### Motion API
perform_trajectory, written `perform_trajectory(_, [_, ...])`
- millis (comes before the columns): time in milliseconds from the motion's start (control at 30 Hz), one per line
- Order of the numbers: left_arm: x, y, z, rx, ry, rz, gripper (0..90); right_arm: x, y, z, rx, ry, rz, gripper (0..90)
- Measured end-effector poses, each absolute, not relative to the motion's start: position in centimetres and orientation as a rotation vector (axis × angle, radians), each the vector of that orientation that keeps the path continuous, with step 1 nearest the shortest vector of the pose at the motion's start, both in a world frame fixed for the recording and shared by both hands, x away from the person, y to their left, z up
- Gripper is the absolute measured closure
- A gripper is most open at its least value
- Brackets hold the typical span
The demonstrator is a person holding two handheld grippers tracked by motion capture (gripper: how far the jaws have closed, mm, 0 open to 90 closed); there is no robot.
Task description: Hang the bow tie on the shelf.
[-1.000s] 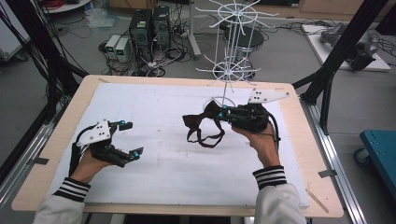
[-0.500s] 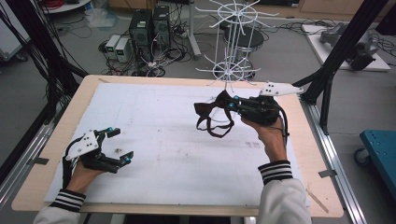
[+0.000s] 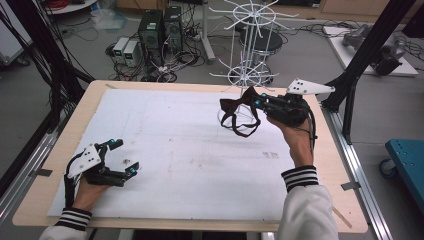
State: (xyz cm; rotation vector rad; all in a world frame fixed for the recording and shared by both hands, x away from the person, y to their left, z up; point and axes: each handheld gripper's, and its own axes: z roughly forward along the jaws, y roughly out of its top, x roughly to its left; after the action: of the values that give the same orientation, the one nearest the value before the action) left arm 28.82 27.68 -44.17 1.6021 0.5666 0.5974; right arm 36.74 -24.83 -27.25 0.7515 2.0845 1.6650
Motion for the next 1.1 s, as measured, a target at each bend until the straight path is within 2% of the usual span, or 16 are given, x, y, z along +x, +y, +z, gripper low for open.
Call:
perform_trajectory(567, [28.8, 27.8, -45.0, 1.573, 0.582, 0.591, 1.7, 38.4, -25.5, -26.6, 0.791, 2.05, 1.57, 84.5])
perform_trajectory(1100, [28.6, 28.1, -45.2, 1.524, 0.583, 0.596, 1.7, 39.7, -24.4, -26.6, 0.822, 2.054, 1.453, 84.3])
